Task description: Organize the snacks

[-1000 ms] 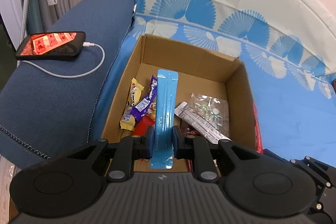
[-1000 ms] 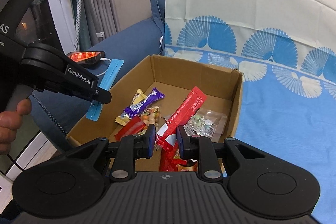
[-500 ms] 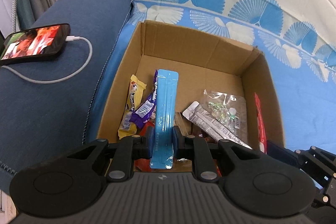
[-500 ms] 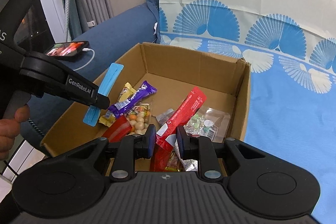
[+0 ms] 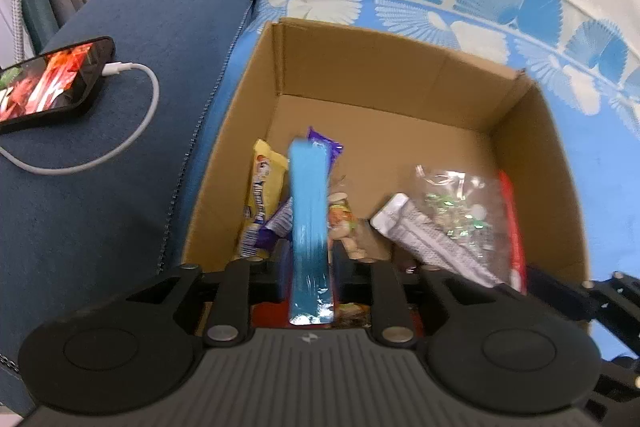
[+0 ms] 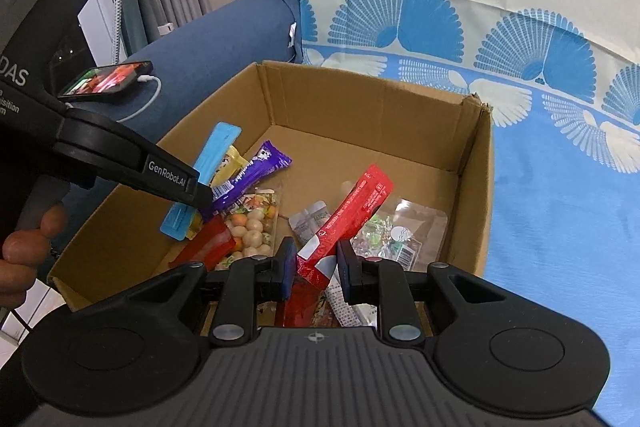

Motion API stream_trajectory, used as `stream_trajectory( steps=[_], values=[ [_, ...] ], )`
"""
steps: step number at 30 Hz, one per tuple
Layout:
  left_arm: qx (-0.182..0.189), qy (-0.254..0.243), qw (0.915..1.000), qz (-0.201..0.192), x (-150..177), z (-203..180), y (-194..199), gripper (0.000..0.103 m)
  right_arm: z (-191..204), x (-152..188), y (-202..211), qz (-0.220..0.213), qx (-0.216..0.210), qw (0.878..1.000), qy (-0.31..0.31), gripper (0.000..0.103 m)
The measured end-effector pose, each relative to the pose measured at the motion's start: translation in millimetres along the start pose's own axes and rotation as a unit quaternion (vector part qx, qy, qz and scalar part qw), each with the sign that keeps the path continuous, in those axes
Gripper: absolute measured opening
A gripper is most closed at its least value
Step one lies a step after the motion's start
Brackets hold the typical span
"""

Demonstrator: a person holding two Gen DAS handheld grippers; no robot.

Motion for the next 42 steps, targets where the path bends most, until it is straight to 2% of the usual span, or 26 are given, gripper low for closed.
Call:
stream_trajectory(
  steps=[1, 2, 3, 5, 9, 16, 20, 31, 42],
  values=[
    [-0.005, 0.001, 1.0000, 0.007, 1, 1, -3, 0.074, -1, 0, -2, 0.004, 0.001, 1.000, -0.004, 0.028],
    [-0.008, 0.006, 0.9999, 0.012, 2, 3, -3, 0.103, -2, 1, -3, 0.008, 0.003, 1.000, -0.010, 0.036],
    [0.007, 0.011, 0.9999, 0.010, 3, 2, -2, 0.103, -4, 2, -4, 0.012, 0.006, 1.000, -0.018, 0.052],
    [0.008, 0.017, 0.9998, 0.011, 7, 2, 2, 0.103, -5, 4, -3, 0.017, 0.012, 0.999, -0.030, 0.066],
    [-0.010, -0.010, 0.9996, 0.022, 25, 4, 7, 0.103, 2, 12, 8, 0.020, 0.013, 1.000, -0.017, 0.078],
    [-0.020, 0.009, 0.9997, 0.014, 56, 11, 47, 0.103, 5, 20, 51, 0.011, 0.026, 0.999, -0.039, 0.087],
    [-0.012, 0.006, 0.9999, 0.002, 75, 8, 79, 0.103, 11, 25, 83, -0.009, 0.042, 0.998, -0.043, 0.098],
    [-0.012, 0.004, 0.9987, -0.049, 119, 9, 148, 0.103, 37, 48, 154, -0.052, 0.056, 0.997, -0.031, 0.103],
    [-0.009, 0.018, 0.9954, -0.093, 137, 8, 189, 0.103, 45, 62, 192, -0.078, 0.072, 0.994, -0.040, 0.103]
  ],
)
Point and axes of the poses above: each gripper's, at about its wrist camera, not at the fingertips, and y roughly against the way its jaws point, z to its left, x to its underside, the point moved 9 cm from there along -y, roughly the way its jaws point, and after that the axes turned 3 degrees about -x, right-handed, at the moved point
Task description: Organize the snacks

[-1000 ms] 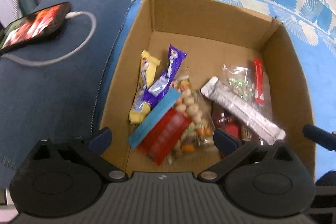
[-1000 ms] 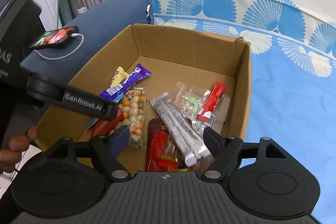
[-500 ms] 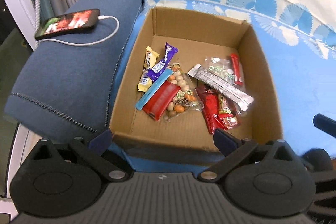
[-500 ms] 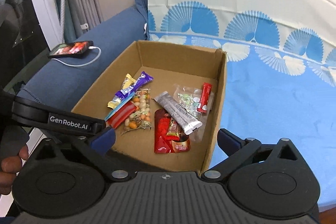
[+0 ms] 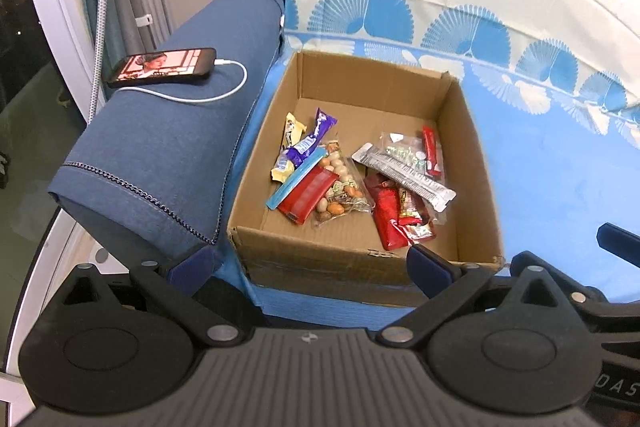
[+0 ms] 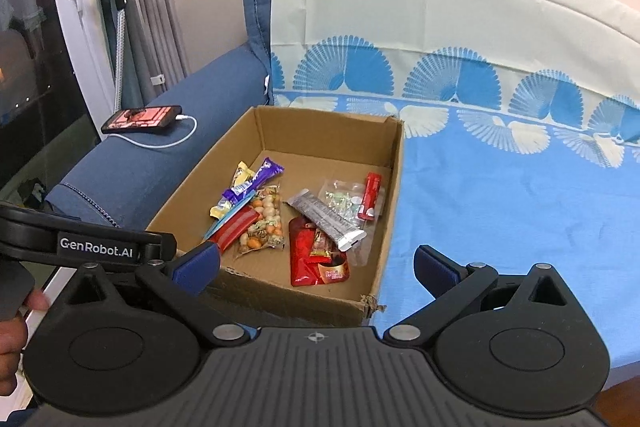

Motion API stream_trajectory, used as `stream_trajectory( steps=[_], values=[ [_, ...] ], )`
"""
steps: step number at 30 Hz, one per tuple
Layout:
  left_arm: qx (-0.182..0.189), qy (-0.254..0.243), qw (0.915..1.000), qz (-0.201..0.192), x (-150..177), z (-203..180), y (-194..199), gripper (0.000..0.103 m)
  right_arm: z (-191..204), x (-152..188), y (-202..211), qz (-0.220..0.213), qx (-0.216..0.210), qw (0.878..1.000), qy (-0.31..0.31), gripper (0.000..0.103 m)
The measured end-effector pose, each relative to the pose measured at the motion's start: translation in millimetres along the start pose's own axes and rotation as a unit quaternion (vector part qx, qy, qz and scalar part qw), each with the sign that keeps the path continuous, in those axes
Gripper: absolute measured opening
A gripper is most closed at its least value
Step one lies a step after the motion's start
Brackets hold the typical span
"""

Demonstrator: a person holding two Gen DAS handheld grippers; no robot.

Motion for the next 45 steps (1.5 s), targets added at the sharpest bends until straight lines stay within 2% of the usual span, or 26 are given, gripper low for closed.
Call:
stream_trajectory(
  steps=[7, 13, 16, 18, 21, 26, 30, 35, 45],
  values=[
    [-0.005, -0.005, 0.9999, -0.008, 9, -1, 13, 0.103, 3, 4, 14, -0.011, -0.001, 1.000, 0.000, 0.103],
    [-0.028, 0.003, 0.9996, 0.004, 13, 6, 12, 0.103, 5, 2, 21, -0.022, -0.001, 1.000, 0.010, 0.103],
    [-0.025, 0.005, 0.9996, 0.011, 14, 7, 12, 0.103, 4, 2, 21, -0.024, -0.001, 1.000, 0.011, 0.103],
    [-0.024, 0.008, 0.9997, 0.005, 14, 8, 13, 0.103, 3, 2, 21, -0.023, -0.001, 1.000, 0.009, 0.103],
    [-0.043, 0.000, 0.9989, -0.017, 12, 8, 16, 0.103, 3, 3, 21, -0.023, -0.001, 1.000, 0.008, 0.103],
    [-0.039, -0.011, 0.9991, -0.008, 12, 4, 15, 0.103, 4, 4, 22, -0.024, -0.001, 1.000, 0.007, 0.103],
    [-0.058, -0.028, 0.9977, -0.021, 11, 4, 18, 0.103, 3, 4, 22, -0.027, -0.001, 1.000, 0.008, 0.103],
    [-0.047, -0.020, 0.9985, -0.019, 10, 4, 19, 0.103, 1, 4, 23, -0.027, -0.001, 1.000, 0.004, 0.103],
    [-0.052, -0.031, 0.9980, -0.017, 10, 2, 17, 0.103, 1, 3, 22, -0.025, -0.002, 1.000, 0.005, 0.103]
  ],
)
Point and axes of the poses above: each gripper's, at about its wrist camera, not at the fingertips, and y roughly against the way its jaws point, z to its left, x to its underside, the point moved 9 cm from there along -y, roughly the way its jaws point, and after that the axes turned 3 degrees about -x, right-handed, at the moved point
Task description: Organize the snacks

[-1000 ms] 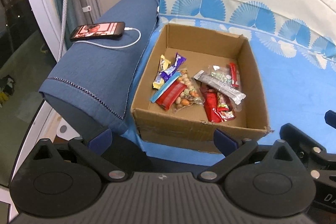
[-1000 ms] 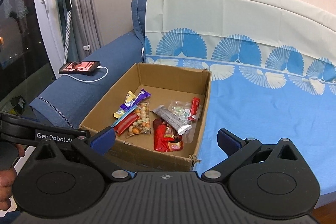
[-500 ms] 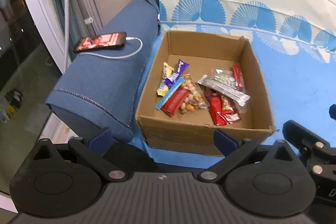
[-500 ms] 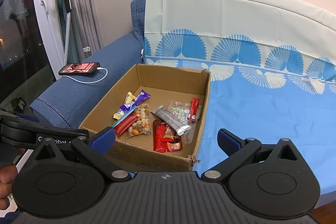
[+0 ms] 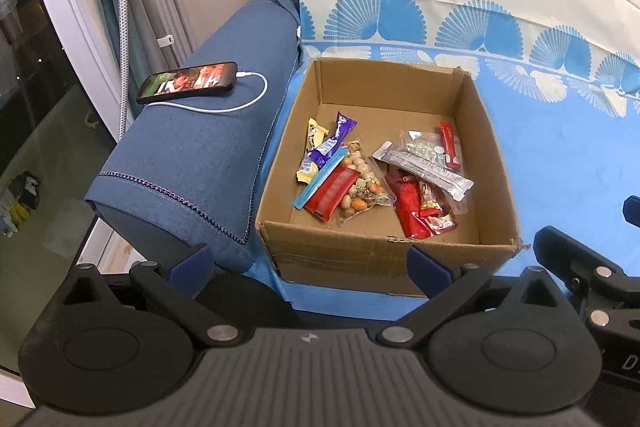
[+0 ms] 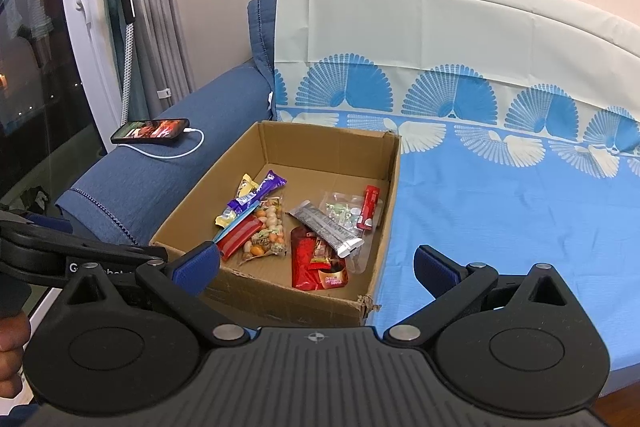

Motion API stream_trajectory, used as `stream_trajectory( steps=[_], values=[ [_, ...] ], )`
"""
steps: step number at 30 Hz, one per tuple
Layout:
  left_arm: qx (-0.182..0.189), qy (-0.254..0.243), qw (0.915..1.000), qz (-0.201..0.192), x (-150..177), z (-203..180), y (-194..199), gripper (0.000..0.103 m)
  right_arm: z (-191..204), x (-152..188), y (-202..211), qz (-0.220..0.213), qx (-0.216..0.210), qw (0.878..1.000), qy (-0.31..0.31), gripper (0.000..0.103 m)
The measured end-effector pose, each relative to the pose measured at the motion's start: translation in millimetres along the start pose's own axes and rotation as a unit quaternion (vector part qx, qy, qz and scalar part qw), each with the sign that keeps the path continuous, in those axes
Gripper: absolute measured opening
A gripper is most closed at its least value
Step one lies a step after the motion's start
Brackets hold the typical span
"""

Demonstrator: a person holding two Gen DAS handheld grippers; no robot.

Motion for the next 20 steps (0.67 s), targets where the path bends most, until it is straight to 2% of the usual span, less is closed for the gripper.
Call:
stream_trajectory(
  steps=[20],
  values=[
    [-0.011, -0.005, 0.9999, 0.005, 0.8, -0.9, -2.4, 0.103, 1.4, -0.2, -2.0, -0.002, -0.009, 1.000, -0.001, 0.103]
  ],
)
Point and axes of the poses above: each gripper's, at about its wrist camera, not at the fingertips, and y roughly against the way its jaws point, z to its left, x to its underside, the point moved 9 cm from there along -y, roughly the way its jaws point, and after that the axes turned 3 degrees about -x, right-handed, at the moved point
